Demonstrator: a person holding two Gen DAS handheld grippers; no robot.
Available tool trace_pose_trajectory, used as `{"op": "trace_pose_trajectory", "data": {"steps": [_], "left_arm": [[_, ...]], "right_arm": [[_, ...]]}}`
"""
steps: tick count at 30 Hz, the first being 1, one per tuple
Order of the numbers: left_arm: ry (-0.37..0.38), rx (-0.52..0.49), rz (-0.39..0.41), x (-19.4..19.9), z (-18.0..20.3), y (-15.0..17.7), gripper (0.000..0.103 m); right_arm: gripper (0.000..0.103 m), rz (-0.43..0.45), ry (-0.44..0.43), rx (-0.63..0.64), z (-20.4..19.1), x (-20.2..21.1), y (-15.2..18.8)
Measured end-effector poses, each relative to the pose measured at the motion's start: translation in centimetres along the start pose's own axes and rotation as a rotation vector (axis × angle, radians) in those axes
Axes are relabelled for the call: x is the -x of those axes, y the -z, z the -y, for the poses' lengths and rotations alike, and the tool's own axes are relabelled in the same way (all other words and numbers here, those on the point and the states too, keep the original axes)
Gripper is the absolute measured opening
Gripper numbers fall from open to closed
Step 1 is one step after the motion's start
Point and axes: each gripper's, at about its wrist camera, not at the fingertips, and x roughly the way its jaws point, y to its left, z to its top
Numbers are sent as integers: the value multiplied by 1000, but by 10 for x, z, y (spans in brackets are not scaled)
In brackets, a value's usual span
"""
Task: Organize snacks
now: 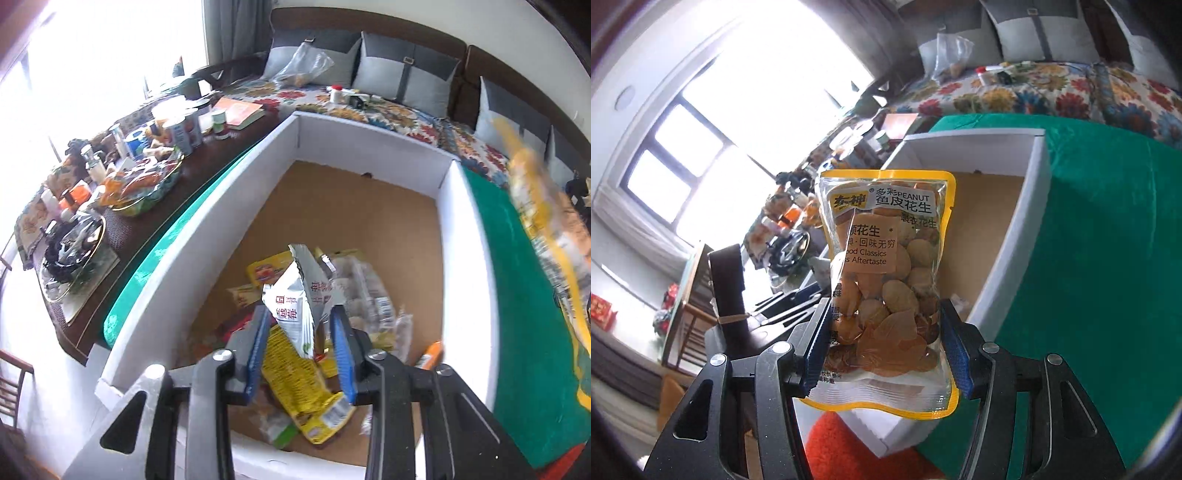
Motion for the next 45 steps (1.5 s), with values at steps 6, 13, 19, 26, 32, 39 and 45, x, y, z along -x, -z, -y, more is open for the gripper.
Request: {"op": "trace_pose_trajectory", "data": {"steps": [6,13,19,26,32,39,45], "left_arm": [[-94,-31,72,13,-10,19,83],[-124,1,246,70,5,13,103],[-246,-7,279,98,20,10,103],[-180,22,257,111,26,20,103],[-166,17,250,117,25,23,103],[-146,10,265,122,21,27,103],[-173,-13,250,123,19,30,103]], "right_arm": [[75,-50,64,12,17,-21,31],[89,115,241,213,3,33,13],[90,178,322,302,-16,66,13],[90,124,359,306,-19,60,24],[90,114,353,315,-30,57,28],[90,87,364,336,-48,49,30],[90,85,365,356,-61,43,33]]}}
